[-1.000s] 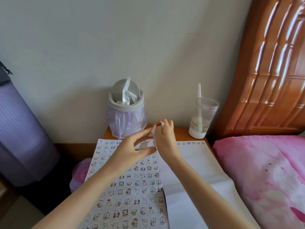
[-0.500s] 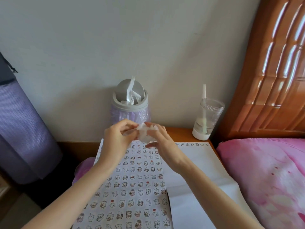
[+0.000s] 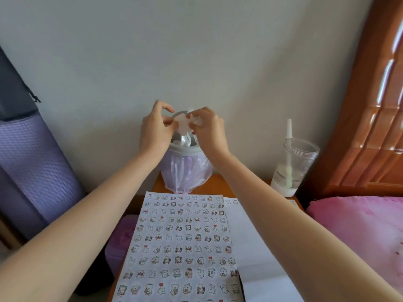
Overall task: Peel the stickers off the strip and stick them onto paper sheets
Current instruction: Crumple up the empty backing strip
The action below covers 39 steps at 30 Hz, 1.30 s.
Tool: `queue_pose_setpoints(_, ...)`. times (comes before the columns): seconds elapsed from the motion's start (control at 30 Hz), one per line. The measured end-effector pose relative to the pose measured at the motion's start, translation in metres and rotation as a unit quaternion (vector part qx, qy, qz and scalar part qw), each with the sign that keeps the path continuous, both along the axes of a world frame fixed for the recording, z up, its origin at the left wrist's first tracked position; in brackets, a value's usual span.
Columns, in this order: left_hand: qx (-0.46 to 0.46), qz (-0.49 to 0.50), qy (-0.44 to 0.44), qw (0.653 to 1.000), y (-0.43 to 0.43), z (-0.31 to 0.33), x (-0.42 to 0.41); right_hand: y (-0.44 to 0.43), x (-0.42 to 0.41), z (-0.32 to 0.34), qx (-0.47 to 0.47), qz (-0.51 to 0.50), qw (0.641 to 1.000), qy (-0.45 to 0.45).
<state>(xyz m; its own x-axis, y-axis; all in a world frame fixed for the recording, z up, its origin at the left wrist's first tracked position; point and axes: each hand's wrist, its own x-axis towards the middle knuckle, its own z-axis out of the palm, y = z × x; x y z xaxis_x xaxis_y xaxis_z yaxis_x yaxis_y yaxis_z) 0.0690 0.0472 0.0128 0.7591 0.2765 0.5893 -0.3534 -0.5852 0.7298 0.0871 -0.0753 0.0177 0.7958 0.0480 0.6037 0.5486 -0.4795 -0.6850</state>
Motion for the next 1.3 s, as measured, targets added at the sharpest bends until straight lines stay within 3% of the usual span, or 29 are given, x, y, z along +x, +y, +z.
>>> queue_pose_setpoints(0.2, 0.118, 0.022, 0.065, 0.991, 0.008, -0.019, 0.022, 0.004, 0.021, -0.043, -0.159, -0.083, 0.979, -0.101)
queue_pose_setpoints(0.33, 0.188, 0.018, 0.045, 0.981, 0.006, -0.023, 0.024, 0.003, 0.028, -0.044, -0.161, -0.047, 0.985, -0.034)
queue_pose_setpoints(0.47, 0.275, 0.026, 0.086, 0.957, 0.005, -0.018, 0.027, -0.005, 0.022, -0.026, -0.187, 0.034, 0.982, 0.016)
queue_pose_setpoints(0.6, 0.291, 0.022, 0.14, 0.946, -0.001, -0.009, 0.034, -0.021, 0.012, -0.03, -0.144, 0.039, 0.988, -0.042)
queue_pose_setpoints(0.7, 0.292, 0.013, 0.136, 0.947, -0.002, -0.008, 0.034, -0.028, 0.009, -0.036, -0.164, -0.001, 0.985, -0.056)
queue_pose_setpoints(0.77, 0.269, -0.016, 0.134, 0.954, 0.004, -0.009, 0.034, -0.026, 0.009, -0.041, -0.222, -0.045, 0.972, -0.061)
queue_pose_setpoints(0.93, 0.248, -0.099, 0.167, 0.949, 0.014, -0.012, 0.029, -0.016, 0.017, -0.046, -0.36, -0.08, 0.914, -0.169)
queue_pose_setpoints(1.1, 0.402, -0.058, 0.129, 0.904, 0.015, -0.03, 0.022, -0.018, 0.023, -0.051, -0.459, -0.082, 0.857, -0.219)
queue_pose_setpoints(1.17, 0.429, -0.063, 0.152, 0.888, 0.012, -0.028, 0.023, -0.02, 0.027, -0.047, -0.497, -0.058, 0.834, -0.233)
queue_pose_setpoints(1.3, 0.442, -0.083, 0.211, 0.868, 0.008, -0.022, 0.033, -0.019, 0.024, -0.035, -0.558, -0.002, 0.814, -0.159)
